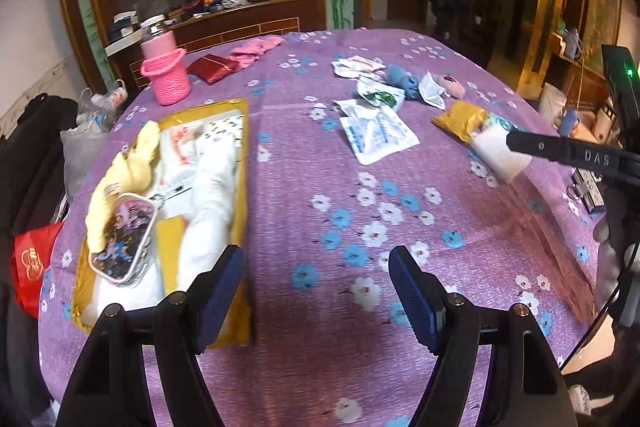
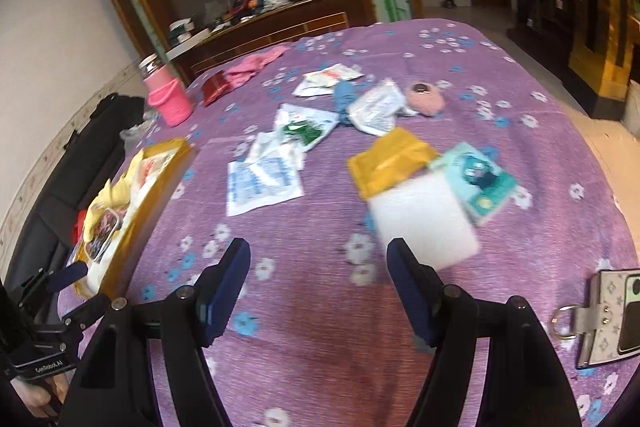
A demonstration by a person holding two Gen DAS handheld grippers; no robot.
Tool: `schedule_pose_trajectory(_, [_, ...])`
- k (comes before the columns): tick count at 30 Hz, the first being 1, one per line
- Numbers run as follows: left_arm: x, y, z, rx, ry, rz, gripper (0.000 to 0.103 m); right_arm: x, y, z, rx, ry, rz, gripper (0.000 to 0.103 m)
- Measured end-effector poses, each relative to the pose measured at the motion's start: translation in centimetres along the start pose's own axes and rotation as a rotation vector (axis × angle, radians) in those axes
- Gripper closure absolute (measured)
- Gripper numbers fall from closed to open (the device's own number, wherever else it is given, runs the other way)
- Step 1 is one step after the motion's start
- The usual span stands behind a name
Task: Organize soft objects
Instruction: 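Move the left tool toward the yellow foil packet while the right tool approaches the white foam block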
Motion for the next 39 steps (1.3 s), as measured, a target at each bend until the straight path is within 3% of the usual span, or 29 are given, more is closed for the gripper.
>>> schedule_pose_trajectory(18, [1.5,0.4,3.4,0.083,0.008,-0.051,0.025,-1.7,0.9,6.5,0.126,-0.035,0.064,0.033])
schedule_pose_trajectory(21, [1.5,1.1,4.2,0.09,-0.062,-0.049,0.025,-2.2,2.2,8.5,0.177,-0.055,0.127,0.032])
schedule_pose_trajectory(24, [2.2,2.5,6.1,0.104,-0.185,-0.058,0.025,-2.1,3.3,10.3,0.226,-0.065,0.198,0.025])
schedule_pose_trajectory(26, [2.9,3.5,7.6,0.127,-0.214,-0.065,0.025,-1.5,3.9,11.4,0.247,-0.074,0.221,0.025])
schedule_pose_trajectory(33, [6.0,8.2,13.0,0.247,-0.286,-0.019,0.025,0.0,3.8,13.2,0.297,-0.045,0.221,0.025])
schedule_pose_trajectory(36, [9.2,10.6,15.7,0.306,-0.321,-0.017,0.025,0.3,3.5,14.0,0.333,-0.023,0.213,0.025])
schedule_pose_trajectory(39, [12.3,11.9,17.2,0.304,-0.384,-0.036,0.025,0.4,3.3,14.7,0.363,-0.003,0.202,0.025])
Point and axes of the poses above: each gripper's, at about its wrist camera, not at the fingertips, and x roughly the way its jaws point, z to its right, y to its top, the point moved 4 cm from there along x, roughly the way its jaws point, and after that the axes turned 1 degree about x, right-handed, at the moved point
